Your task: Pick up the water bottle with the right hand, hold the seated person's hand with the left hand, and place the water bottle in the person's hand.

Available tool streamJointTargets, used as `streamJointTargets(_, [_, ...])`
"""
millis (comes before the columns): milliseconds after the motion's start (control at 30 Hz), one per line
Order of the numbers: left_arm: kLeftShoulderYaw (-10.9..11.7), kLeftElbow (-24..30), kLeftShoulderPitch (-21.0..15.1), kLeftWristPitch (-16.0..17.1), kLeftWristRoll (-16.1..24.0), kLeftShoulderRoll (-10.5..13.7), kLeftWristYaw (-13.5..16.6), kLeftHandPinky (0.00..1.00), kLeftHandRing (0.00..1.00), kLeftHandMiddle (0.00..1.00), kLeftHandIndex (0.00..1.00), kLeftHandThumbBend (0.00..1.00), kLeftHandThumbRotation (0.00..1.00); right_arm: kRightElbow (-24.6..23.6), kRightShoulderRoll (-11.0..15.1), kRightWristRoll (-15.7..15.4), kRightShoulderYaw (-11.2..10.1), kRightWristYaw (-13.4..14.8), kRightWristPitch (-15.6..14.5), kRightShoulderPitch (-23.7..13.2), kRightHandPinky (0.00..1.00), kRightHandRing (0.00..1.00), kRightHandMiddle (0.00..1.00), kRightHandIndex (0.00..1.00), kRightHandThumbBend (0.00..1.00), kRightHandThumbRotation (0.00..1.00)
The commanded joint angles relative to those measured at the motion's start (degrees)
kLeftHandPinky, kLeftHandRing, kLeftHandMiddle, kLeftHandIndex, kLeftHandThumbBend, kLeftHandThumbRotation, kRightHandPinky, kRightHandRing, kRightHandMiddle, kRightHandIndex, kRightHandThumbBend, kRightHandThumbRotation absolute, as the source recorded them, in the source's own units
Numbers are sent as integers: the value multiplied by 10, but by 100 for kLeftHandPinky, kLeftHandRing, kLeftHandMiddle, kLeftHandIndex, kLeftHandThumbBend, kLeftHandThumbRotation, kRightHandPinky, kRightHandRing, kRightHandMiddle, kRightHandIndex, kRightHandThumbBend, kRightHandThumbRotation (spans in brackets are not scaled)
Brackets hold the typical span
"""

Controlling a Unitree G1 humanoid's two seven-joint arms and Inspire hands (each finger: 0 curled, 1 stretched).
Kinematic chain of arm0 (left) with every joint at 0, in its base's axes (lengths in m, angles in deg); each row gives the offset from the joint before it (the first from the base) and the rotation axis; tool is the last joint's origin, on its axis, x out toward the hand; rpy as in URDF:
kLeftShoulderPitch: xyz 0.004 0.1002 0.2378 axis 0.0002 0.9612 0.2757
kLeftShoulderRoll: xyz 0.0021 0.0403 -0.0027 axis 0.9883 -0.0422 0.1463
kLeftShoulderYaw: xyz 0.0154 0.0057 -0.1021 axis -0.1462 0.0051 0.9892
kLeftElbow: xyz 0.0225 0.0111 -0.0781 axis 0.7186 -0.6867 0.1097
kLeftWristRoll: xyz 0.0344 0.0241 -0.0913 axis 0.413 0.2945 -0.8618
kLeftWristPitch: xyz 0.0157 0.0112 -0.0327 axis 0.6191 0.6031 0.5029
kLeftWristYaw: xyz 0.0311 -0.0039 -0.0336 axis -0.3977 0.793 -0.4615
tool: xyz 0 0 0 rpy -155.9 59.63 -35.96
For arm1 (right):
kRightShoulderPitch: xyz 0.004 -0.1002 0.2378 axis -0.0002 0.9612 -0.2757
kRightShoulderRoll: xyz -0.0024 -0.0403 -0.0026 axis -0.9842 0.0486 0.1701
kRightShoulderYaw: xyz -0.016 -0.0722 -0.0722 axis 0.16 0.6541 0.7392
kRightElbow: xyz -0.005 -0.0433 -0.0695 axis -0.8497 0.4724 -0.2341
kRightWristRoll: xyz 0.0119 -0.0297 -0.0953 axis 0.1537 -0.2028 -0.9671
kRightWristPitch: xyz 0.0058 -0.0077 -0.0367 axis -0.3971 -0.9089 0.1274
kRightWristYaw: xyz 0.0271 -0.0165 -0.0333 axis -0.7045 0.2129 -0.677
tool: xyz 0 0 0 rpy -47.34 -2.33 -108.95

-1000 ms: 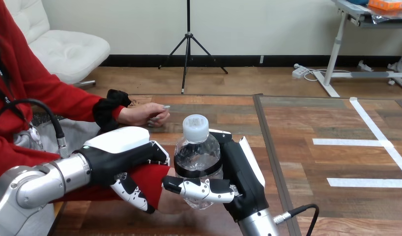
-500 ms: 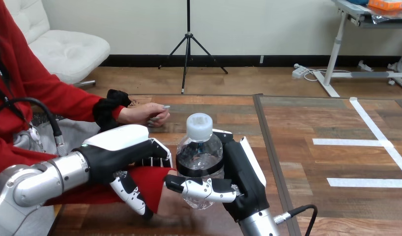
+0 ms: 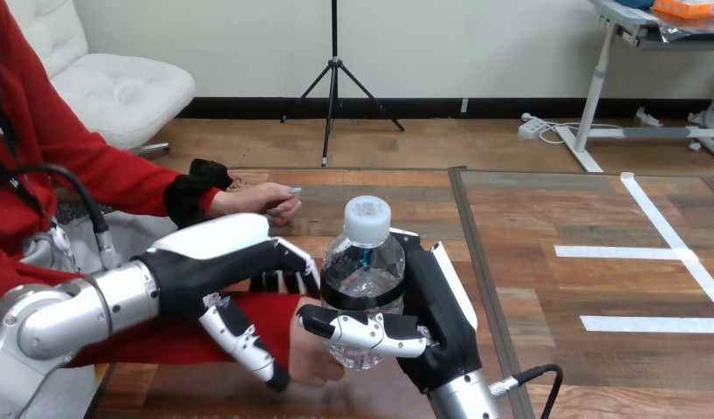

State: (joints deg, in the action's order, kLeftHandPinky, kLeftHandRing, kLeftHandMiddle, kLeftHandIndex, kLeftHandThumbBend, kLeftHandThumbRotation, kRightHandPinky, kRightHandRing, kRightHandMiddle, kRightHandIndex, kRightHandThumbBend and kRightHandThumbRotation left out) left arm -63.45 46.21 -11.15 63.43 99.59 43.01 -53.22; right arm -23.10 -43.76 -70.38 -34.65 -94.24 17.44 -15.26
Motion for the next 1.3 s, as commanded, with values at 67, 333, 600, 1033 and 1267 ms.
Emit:
streamJointTargets(67, [52, 120, -62, 7, -68, -8, 2, 44, 51, 58, 63, 100, 40, -2, -160, 54, -6, -20, 40, -96, 20, 23, 28, 30, 73, 0])
streamJointTargets(333, [59, 133, -57, -2, -73, -6, 0, 45, 51, 59, 63, 100, 37, 4, -162, 57, -8, -28, 42, -98, 19, 23, 27, 30, 73, 0])
streamJointTargets(600, [65, 139, -53, -7, -75, -5, -2, 46, 51, 59, 63, 100, 36, 6, -163, 60, -6, -30, 41, -97, 19, 23, 27, 30, 74, 0])
streamJointTargets(1033, [64, 137, -52, -6, -66, -6, 0, 47, 52, 59, 63, 100, 33, 11, -163, 56, -6, -28, 45, -95, 19, 24, 27, 30, 73, 0])
streamJointTargets(1267, [64, 138, -50, -10, -63, -4, -1, 47, 52, 59, 63, 100, 34, 10, -163, 57, -6, -29, 46, -94, 19, 24, 28, 30, 72, 0])
